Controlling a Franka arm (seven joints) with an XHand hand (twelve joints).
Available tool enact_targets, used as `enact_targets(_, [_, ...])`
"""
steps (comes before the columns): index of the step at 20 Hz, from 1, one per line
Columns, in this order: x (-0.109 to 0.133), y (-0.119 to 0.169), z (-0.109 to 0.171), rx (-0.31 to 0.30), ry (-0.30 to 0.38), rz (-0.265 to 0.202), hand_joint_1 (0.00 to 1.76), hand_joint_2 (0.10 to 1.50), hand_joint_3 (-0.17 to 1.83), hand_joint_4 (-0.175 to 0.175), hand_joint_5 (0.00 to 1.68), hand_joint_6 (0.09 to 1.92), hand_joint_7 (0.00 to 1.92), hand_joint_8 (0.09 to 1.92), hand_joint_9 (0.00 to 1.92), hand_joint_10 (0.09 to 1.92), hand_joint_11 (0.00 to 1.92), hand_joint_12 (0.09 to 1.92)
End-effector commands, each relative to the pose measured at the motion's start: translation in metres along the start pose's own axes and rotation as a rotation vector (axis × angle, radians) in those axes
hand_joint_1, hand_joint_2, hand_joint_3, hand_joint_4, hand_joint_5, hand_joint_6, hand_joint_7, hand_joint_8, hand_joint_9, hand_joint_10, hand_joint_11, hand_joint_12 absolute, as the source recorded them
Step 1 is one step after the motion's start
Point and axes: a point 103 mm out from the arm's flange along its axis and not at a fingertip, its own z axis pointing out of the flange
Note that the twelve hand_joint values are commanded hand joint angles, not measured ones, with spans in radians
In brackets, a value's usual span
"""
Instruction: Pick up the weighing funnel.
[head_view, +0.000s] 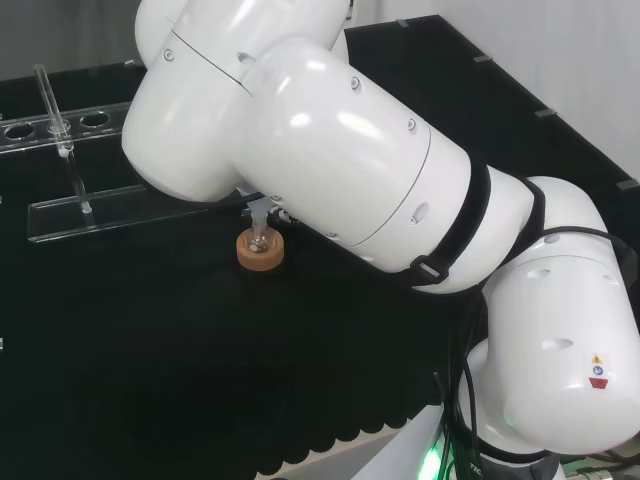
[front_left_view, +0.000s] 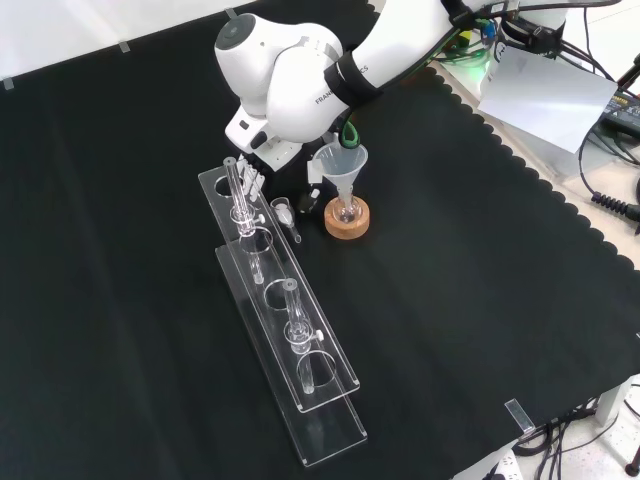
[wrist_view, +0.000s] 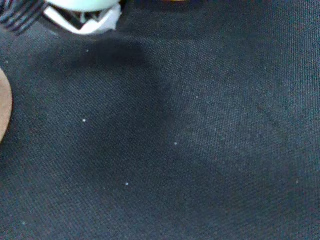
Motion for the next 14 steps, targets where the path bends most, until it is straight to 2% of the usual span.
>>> enact_targets(1, [0.0006,0.0007,0.001,0.007,0.002,-0.001,0.85,0.65,0.59,-0.05,0.69,0.78,0.58,0.75,0.87,0.55,0.6,1.25])
enact_targets(5, [0.0012,0.0011,0.0016,0.007,0.0,-0.002,0.85,0.66,0.59,-0.046,0.71,0.79,0.58,0.75,0.87,0.55,0.6,1.25])
enact_targets(14, [-0.0008,0.0008,0.0007,0.003,0.003,0.002,0.85,0.68,0.59,-0.013,0.89,0.78,0.6,0.75,0.88,0.55,0.6,1.25])
